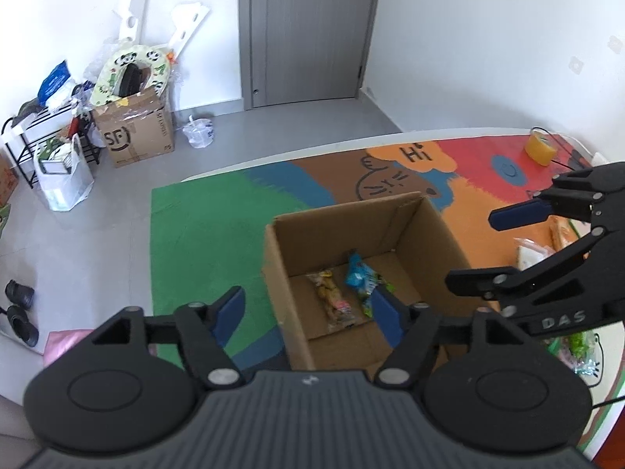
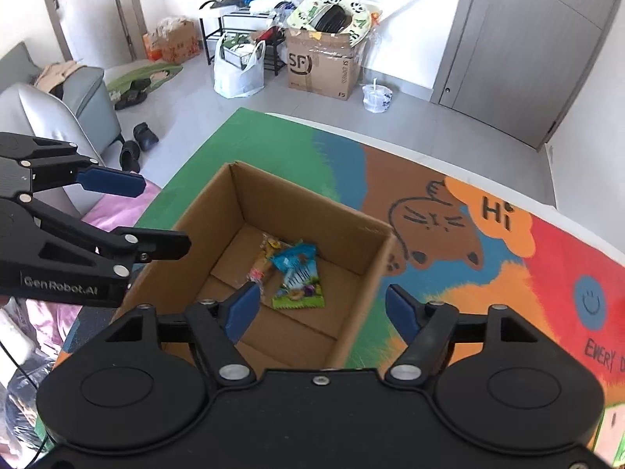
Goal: Organize snacks
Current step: 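Return both tools from the box to the snack pile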
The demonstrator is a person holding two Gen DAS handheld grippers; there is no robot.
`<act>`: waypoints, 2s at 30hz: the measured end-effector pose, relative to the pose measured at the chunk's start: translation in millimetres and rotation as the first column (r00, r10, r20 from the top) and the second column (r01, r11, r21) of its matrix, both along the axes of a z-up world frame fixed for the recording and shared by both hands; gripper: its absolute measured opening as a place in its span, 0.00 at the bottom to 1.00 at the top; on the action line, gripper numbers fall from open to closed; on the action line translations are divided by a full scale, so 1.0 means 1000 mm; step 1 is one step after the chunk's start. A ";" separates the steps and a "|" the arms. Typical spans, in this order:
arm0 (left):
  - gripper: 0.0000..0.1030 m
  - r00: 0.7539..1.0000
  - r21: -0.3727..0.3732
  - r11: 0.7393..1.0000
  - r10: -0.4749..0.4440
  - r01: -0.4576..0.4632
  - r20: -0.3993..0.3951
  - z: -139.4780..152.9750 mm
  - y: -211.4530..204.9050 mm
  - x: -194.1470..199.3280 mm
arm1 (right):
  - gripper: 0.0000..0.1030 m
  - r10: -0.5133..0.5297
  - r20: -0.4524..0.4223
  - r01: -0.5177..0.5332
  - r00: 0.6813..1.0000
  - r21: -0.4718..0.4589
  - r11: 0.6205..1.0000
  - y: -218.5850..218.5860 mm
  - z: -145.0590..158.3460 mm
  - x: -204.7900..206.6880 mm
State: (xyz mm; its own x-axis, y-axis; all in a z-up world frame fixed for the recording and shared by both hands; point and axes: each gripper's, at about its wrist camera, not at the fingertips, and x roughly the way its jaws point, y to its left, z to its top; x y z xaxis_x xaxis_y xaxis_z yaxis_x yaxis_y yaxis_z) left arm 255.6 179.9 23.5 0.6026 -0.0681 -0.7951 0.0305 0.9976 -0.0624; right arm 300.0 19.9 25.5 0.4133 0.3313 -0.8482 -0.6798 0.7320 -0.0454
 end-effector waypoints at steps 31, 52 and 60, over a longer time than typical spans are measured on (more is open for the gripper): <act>0.83 0.986 -0.024 0.990 -0.140 0.142 0.089 0.023 -0.118 -0.037 | 0.90 -0.249 0.008 0.246 0.969 0.132 0.960 -0.199 0.003 -0.042; 0.82 0.958 -0.034 0.961 -0.270 0.274 0.093 -0.009 -0.234 -0.061 | 0.78 -0.400 -0.061 0.404 0.915 0.177 0.897 -0.300 -0.041 -0.089; 0.78 0.954 -0.057 0.954 -0.290 0.295 0.075 -0.032 -0.266 -0.060 | 0.74 -0.448 -0.090 0.457 0.889 0.165 0.874 -0.314 -0.066 -0.095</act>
State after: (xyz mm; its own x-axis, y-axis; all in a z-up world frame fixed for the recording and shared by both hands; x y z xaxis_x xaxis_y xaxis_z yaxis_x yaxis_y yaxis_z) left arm 195.6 -86.4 -8.4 0.5990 -0.3006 -0.7422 0.3266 0.9380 -0.1163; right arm 204.8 -293.7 -40.7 0.5153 0.2633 -0.8156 -0.2702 0.9530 0.1370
